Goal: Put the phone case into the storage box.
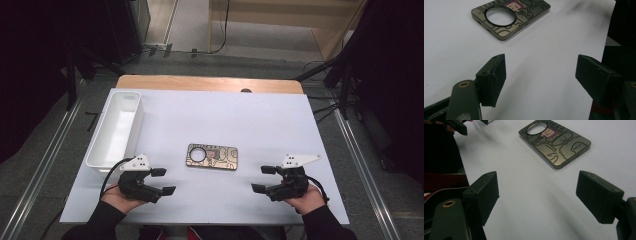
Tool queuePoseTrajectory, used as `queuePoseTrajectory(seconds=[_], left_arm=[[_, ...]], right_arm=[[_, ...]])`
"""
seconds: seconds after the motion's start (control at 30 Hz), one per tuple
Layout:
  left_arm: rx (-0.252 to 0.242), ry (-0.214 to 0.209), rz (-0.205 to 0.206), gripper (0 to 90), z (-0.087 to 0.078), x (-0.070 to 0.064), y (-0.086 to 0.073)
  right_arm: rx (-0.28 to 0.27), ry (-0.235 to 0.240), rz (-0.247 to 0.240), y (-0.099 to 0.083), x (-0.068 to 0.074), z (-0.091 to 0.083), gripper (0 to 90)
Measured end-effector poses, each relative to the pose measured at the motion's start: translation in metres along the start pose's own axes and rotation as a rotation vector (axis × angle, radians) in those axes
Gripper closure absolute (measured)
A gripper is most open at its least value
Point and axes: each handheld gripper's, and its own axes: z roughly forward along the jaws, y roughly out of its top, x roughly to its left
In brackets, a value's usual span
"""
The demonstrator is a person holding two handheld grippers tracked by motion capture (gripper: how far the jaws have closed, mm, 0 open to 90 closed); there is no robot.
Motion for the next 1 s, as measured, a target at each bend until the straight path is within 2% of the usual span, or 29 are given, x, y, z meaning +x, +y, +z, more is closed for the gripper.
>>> queuePoseTrajectory(seconds=[0.47,0.57,1.0], left_arm=[[0.002,-0.004,0.003,24.3,0.000,0.000,0.000],[-0.002,-0.006,0.003,24.3,0.000,0.000,0.000],[0.000,-0.006,0.000,24.3,0.000,0.000,0.000]], right_arm=[[0.001,0.007,0.005,0.001,-0.001,0.000,17.4],[-0.004,0.005,-0.007,0.002,-0.002,0.001,17.4],[-0.020,-0.010,-0.009,0.015,-0.011,0.000,17.5]])
